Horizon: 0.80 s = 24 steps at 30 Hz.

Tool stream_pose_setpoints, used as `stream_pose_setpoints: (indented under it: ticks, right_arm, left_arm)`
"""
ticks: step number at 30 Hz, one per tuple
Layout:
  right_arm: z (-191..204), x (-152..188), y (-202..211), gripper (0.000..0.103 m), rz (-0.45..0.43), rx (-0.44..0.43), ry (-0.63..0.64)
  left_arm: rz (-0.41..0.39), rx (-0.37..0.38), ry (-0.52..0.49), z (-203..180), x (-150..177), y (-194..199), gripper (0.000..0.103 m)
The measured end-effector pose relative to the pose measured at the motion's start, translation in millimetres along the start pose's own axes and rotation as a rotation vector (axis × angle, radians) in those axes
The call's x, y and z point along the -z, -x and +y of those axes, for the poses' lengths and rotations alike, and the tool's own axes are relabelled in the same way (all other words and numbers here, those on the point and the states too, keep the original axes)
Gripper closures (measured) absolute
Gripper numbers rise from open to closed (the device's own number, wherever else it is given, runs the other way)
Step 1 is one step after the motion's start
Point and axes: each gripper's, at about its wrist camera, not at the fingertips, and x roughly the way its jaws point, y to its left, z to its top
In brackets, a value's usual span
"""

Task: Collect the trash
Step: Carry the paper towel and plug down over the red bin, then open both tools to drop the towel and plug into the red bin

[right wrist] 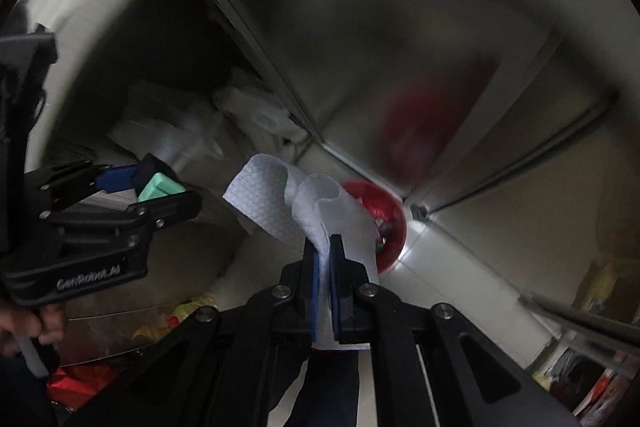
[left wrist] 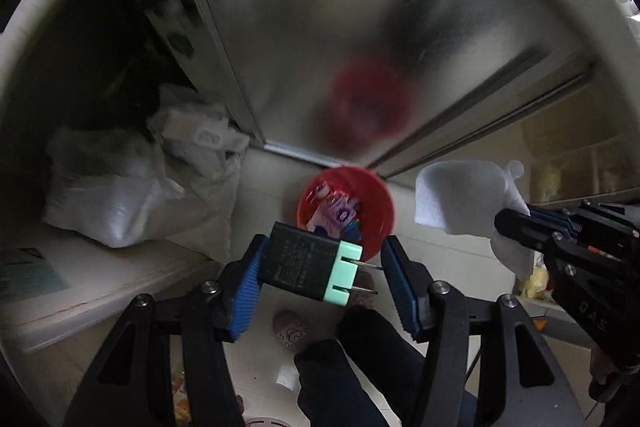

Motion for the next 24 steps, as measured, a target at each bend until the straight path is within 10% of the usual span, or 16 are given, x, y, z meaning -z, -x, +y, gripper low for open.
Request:
stream_pose_setpoints:
  ticks: [24]
  right_arm:
    - [-87,34,-298,0.099,0.157,0.015,-0.041]
  left_arm:
    - [0.153,0.033,-0.08,8,14,-343,0.048]
